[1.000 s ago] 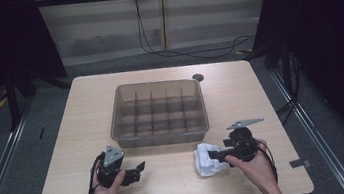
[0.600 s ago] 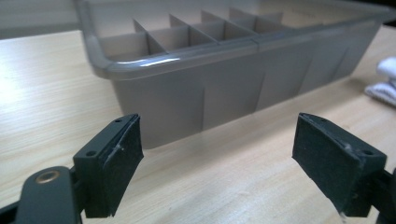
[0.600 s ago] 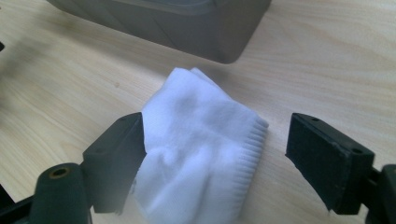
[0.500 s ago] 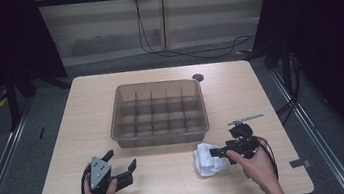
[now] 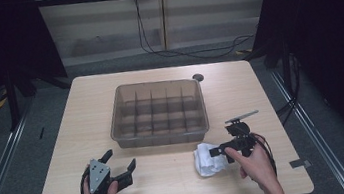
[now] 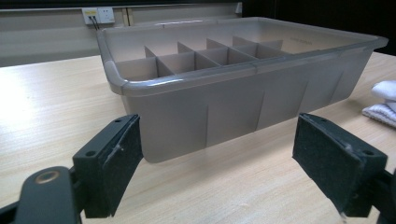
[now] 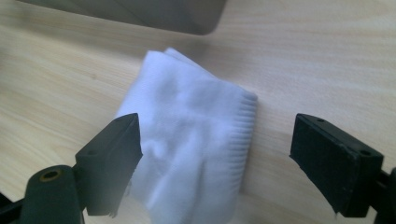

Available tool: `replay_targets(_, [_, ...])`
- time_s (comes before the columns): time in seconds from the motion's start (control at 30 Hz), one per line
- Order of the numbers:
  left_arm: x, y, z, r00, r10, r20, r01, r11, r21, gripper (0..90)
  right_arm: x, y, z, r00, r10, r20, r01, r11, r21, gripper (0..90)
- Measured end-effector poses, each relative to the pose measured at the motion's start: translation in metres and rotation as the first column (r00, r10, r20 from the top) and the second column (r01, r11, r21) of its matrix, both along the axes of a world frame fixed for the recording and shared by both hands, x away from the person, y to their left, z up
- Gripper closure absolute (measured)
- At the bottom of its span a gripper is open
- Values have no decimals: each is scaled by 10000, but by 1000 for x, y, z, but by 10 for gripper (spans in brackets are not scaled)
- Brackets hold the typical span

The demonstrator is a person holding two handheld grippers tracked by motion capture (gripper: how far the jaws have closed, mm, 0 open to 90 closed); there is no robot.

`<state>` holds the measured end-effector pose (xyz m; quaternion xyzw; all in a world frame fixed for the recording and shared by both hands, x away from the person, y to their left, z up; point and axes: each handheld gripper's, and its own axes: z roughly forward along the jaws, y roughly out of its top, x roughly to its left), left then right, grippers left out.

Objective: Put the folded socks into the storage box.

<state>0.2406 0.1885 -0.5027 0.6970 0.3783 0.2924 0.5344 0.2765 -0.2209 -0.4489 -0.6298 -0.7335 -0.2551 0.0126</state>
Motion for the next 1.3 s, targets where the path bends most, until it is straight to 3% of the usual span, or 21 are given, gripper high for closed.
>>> replay_targets(0.1, [-1, -2, 0, 10000, 30, 68, -31, 9998, 181, 159, 4, 4, -1, 9979, -215, -617, 200, 9995, -243, 172])
replay_targets(0.23, [-1, -2, 0, 10000, 57, 77, -58, 9998, 184, 158, 5, 6, 0, 9968, -255, -756, 260, 9996, 53, 177])
replay_targets(0.27, [-1, -2, 0, 9999, 58, 120, -60, 9998, 176, 158, 6, 8, 0, 9959, -322, -842, 310, 9994, -164, 175])
replay_targets(0.43, [-1, -1, 0, 9999, 99, 128, -99, 9999, -37, 159, 9, 13, -2, 9913, -285, -1283, 238, 9990, -382, 167])
replay_targets(0.6, [-1, 0, 0, 9999, 37, 146, -37, 10000, -11, 160, 14, 24, -11, 9785, -106, -2062, 23, 9992, -406, 152])
replay_targets(0.77, [-2, 1, 0, 9997, 54, 226, -53, 10000, -61, 162, 17, 28, -8, 9751, -462, -2171, 406, 9987, -303, 151])
replay_targets(0.87, [-2, 1, 0, 9998, 40, 198, -38, 10000, -79, 162, 21, 33, -7, 9719, -576, -2284, 455, 9973, -578, 144])
replay_targets(1.1, [-2, 0, 0, 9998, -23, 214, 23, 10000, -17, 163, 24, 48, -16, 9694, -228, -2443, 41, 9971, -765, 112])
replay_targets(1.27, [-2, 0, 0, 9998, -1, 174, 0, 10000, 50, 163, 22, 57, -19, 9732, 229, -2289, -455, 9945, -942, 106])
replay_targets(1.3, [-2, 0, 0, 9998, 4, 176, -5, 10000, 60, 163, 22, 63, -20, 9745, 473, -2193, -802, 9864, -1435, 123])
